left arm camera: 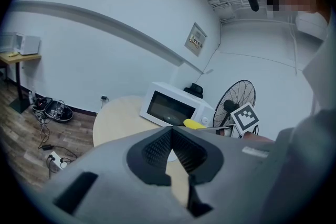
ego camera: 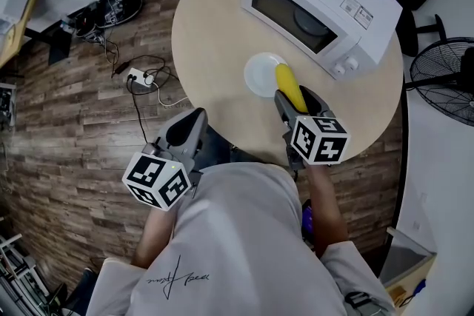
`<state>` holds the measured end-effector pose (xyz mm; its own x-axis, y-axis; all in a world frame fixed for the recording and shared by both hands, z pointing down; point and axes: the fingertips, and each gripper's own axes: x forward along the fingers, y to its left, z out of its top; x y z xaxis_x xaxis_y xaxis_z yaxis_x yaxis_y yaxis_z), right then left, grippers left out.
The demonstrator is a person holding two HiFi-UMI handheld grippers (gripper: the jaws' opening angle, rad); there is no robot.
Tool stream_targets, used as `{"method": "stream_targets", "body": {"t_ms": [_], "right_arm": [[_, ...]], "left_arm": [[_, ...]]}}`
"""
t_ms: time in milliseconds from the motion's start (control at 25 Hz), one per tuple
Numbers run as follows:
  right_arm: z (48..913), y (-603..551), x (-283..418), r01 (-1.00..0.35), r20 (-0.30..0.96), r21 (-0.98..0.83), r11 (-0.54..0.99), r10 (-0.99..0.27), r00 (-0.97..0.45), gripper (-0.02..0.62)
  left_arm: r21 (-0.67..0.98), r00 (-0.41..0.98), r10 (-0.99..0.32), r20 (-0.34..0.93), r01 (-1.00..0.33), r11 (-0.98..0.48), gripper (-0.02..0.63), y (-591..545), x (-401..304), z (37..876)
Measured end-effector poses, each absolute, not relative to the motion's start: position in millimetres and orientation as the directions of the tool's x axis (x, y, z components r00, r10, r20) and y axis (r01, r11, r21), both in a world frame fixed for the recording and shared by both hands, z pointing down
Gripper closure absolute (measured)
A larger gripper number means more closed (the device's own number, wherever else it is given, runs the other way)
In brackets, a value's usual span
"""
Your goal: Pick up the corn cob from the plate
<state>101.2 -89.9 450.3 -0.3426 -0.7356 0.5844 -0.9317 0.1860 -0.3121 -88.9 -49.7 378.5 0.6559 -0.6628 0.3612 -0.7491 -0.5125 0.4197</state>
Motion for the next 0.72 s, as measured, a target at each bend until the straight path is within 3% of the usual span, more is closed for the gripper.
{"method": "stream_targets", "body": {"t_ms": [720], "right_arm": [[418.3,-79.9,105.8,-0.929,0.515,-0.298,0.218,-0.783,-0.349,0.328]], "left_arm": [[0.403,0.650,-0.665,0.366,-0.756,-0.517,0.615,-49.1,-89.5,378.9]]}}
